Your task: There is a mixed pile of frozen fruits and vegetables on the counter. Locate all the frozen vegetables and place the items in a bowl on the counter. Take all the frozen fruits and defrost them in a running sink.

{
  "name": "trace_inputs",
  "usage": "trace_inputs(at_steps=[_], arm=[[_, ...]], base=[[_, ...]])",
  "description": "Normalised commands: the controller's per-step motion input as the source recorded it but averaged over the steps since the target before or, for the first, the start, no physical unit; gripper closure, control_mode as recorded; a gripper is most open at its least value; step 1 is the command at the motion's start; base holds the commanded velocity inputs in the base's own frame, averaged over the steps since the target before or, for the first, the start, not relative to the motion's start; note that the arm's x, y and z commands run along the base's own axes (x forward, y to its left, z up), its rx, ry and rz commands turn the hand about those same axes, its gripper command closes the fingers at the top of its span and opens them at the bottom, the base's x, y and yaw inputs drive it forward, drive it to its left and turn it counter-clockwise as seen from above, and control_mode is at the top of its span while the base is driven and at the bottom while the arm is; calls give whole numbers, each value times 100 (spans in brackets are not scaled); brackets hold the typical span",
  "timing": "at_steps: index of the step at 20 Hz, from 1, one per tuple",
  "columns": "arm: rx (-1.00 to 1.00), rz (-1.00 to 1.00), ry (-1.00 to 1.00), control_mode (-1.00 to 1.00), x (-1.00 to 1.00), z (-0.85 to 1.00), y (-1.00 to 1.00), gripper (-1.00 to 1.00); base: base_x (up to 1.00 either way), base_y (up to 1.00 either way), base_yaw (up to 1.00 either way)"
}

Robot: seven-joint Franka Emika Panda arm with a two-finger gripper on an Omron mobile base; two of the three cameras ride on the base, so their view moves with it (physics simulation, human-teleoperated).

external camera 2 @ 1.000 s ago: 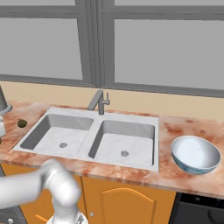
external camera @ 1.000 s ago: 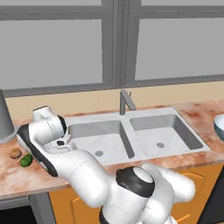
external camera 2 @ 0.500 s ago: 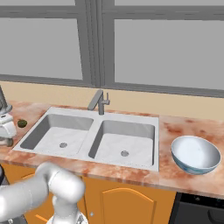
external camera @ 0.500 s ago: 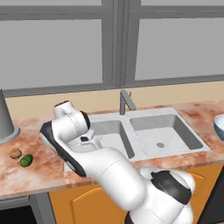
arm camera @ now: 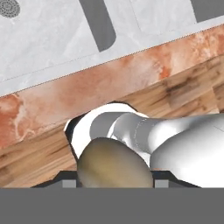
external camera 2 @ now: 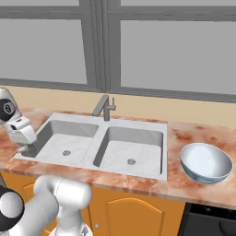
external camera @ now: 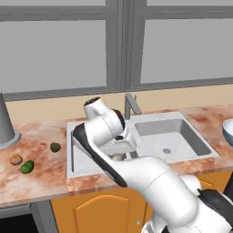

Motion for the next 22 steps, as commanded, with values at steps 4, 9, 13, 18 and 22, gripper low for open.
trace_inputs(at_steps=[4, 9, 13, 18, 22], arm=[[0, 0, -15, -100, -19, 13, -98, 100], [7, 3, -7, -100, 1, 0, -97, 100], [18, 5, 2, -100, 5, 0, -88, 100], [22, 0, 8, -100, 14, 0, -93, 100], [16, 0, 8, -100, 20, 4, -76, 100]], base=[[0, 0, 0], [0, 0, 0], [0, 0, 0], [0, 0, 0], [0, 0, 0]])
